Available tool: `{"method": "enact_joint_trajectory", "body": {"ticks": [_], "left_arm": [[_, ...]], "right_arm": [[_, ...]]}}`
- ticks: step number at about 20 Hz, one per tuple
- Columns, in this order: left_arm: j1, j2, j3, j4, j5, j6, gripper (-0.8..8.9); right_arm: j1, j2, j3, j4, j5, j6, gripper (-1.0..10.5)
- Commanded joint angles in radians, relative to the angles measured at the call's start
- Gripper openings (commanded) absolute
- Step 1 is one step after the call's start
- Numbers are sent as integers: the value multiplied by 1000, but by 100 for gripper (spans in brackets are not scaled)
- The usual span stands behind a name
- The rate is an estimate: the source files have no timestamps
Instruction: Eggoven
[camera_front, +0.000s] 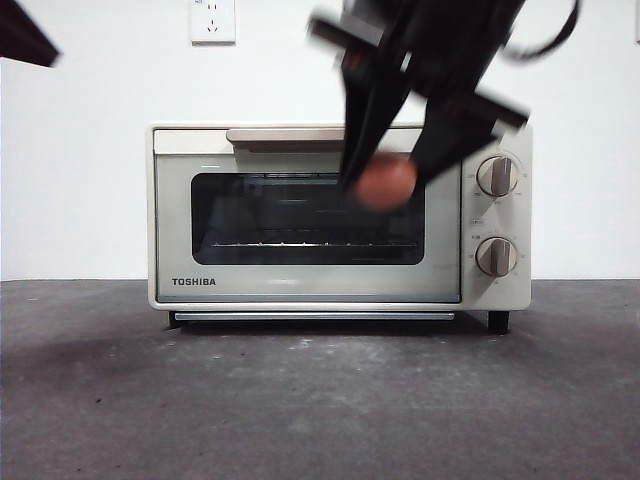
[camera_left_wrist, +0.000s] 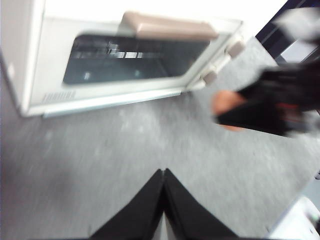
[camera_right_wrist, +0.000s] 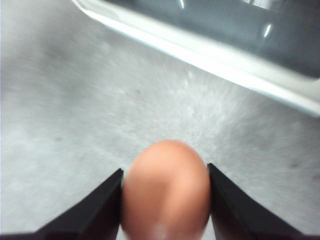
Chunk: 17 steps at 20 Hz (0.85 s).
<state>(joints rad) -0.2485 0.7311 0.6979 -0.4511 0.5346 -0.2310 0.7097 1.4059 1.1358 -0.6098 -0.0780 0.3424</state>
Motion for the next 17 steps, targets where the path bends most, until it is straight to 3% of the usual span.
{"method": "enact_joint_trajectory", "body": {"ticks": [1, 6, 17], "left_arm": [[-78, 80, 51, 92, -78, -28, 7], [-183, 315, 202, 233, -203, -14, 7], [-223, 658, 431, 295, -207, 44, 7]], "right_arm": [[11, -95, 11, -32, 8, -50, 2], [10, -293, 11, -153, 92, -97, 2], [10, -499, 11, -275, 169, -100, 2]]}}
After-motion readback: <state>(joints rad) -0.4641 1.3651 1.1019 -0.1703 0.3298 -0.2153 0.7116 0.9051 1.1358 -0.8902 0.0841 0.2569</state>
